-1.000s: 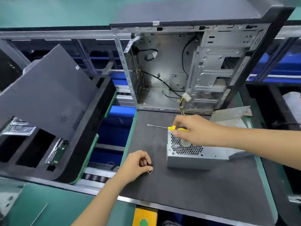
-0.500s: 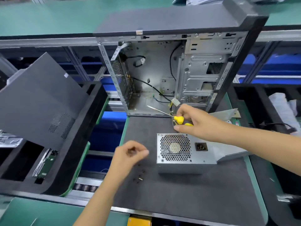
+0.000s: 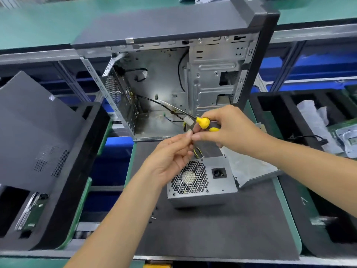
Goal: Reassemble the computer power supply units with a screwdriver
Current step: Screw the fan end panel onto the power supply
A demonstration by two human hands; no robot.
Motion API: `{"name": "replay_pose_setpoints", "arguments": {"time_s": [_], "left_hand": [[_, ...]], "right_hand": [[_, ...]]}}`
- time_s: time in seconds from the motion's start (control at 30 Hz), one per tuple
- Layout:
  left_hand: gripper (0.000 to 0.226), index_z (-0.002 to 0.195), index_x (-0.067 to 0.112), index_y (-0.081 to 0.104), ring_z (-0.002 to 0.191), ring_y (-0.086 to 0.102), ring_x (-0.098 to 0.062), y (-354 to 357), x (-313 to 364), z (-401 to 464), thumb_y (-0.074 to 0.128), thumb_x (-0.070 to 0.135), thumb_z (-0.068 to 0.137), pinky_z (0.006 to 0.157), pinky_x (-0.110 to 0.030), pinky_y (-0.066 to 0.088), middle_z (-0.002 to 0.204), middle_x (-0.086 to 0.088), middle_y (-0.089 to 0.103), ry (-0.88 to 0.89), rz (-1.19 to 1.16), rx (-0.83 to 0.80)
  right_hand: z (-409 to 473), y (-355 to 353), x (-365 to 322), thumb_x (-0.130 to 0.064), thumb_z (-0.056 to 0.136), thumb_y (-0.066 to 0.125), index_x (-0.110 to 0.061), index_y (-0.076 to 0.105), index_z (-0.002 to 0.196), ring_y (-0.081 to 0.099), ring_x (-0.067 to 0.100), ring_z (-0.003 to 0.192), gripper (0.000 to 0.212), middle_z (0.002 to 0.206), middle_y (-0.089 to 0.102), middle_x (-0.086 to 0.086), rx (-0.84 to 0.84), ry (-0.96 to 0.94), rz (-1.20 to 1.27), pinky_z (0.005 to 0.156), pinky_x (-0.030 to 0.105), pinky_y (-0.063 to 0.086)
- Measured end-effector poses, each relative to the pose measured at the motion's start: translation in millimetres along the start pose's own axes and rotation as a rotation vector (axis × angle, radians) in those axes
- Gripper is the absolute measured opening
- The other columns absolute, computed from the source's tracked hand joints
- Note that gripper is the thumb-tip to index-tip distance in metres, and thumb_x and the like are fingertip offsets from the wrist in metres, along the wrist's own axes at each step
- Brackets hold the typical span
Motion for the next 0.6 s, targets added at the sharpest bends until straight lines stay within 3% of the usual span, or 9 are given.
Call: {"name": "replay_pose_setpoints", "arguments": {"time_s": [0.07,0.2,0.27,0.33,0.4,0.47,0.53,0.6], "left_hand": [[0.019,0.084,0.013,0.081,0.056,0.052,-0.002,2.0,-1.4,3.1,0.071,0.021,0.069,0.051,-0.012,0.047,0.069,0.001,0.050,-0.045,-0.015,-0.037],[0.017,0.084,0.020,0.081,0.052,0.051,-0.002,5.3,-2.4,12.3,0.070,0.024,0.071,0.045,-0.010,0.043,0.066,0.004,0.058,-0.191,-0.062,-0.131],[0.023,0.085,0.020,0.080,0.053,0.053,-0.003,6.6,-4.2,16.0,0.085,0.022,0.063,0.044,-0.010,0.044,0.067,0.001,0.059,-0.282,-0.098,-0.218],[0.035,0.082,0.015,0.079,0.055,0.056,-0.004,2.6,-1.9,21.9,0.094,0.023,0.052,0.046,-0.011,0.046,0.068,-0.001,0.062,-0.304,-0.038,-0.280],[0.029,0.079,0.013,0.077,0.059,0.060,-0.004,-6.8,7.0,31.8,0.085,0.035,0.062,0.055,-0.015,0.050,0.069,0.001,0.066,-0.203,0.234,-0.254],[0.035,0.080,0.012,0.076,0.066,0.063,-0.004,-18.8,18.1,45.4,0.068,0.046,0.074,0.070,-0.023,0.049,0.073,0.001,0.072,-0.090,0.643,-0.139],[0.048,0.087,0.013,0.075,0.076,0.067,-0.007,-25.1,18.9,56.6,0.048,0.052,0.089,0.078,-0.026,0.048,0.085,-0.003,0.076,-0.159,0.980,-0.153],[0.053,0.097,0.014,0.074,0.083,0.069,-0.010,-26.6,9.5,61.0,0.037,0.051,0.099,0.078,-0.023,0.051,0.095,-0.001,0.076,-0.355,1.161,-0.279]], "right_hand": [[-1.6,-0.2,5.5,-0.024,0.078,0.077,-0.026,0.068,0.075,0.051,0.005,0.041,0.010,0.062,0.062,-0.017,-0.025,0.025,0.080,0.048,0.015,0.043],[-2.3,-0.1,13.7,-0.017,0.081,0.074,-0.011,0.068,0.081,0.049,0.002,0.042,0.009,0.064,0.063,-0.021,-0.082,0.046,0.242,0.043,0.010,0.038],[-1.8,-0.4,19.0,-0.018,0.081,0.074,-0.008,0.067,0.083,0.048,0.005,0.042,0.013,0.066,0.066,-0.016,-0.114,0.076,0.307,0.042,0.009,0.036],[-1.7,0.2,26.7,-0.022,0.081,0.074,-0.009,0.066,0.083,0.047,0.009,0.044,0.015,0.067,0.066,0.000,-0.143,0.110,0.358,0.042,0.012,0.035],[-3.1,1.6,36.2,-0.023,0.083,0.073,-0.013,0.066,0.081,0.047,0.012,0.045,0.013,0.060,0.056,0.013,-0.159,0.144,0.365,0.042,0.014,0.035],[-5.9,3.0,48.0,-0.021,0.085,0.071,-0.013,0.065,0.079,0.044,0.013,0.046,0.012,0.055,0.047,0.008,-0.147,0.206,0.381,0.041,0.015,0.033],[-10.0,5.6,60.1,-0.017,0.086,0.069,-0.011,0.065,0.080,0.041,0.014,0.048,0.009,0.059,0.043,0.010,-0.158,0.301,0.424,0.041,0.017,0.031],[-13.6,9.9,69.2,-0.012,0.087,0.066,-0.010,0.066,0.082,0.039,0.014,0.049,0.005,0.061,0.046,0.010,-0.193,0.363,0.436,0.040,0.019,0.030]]}}
Point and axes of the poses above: each hand's wrist, its own z-axis towards the middle knuckle, its own y-axis out of the palm, x = y × z, the point moved 3 cm from there along z, towards the middle knuckle
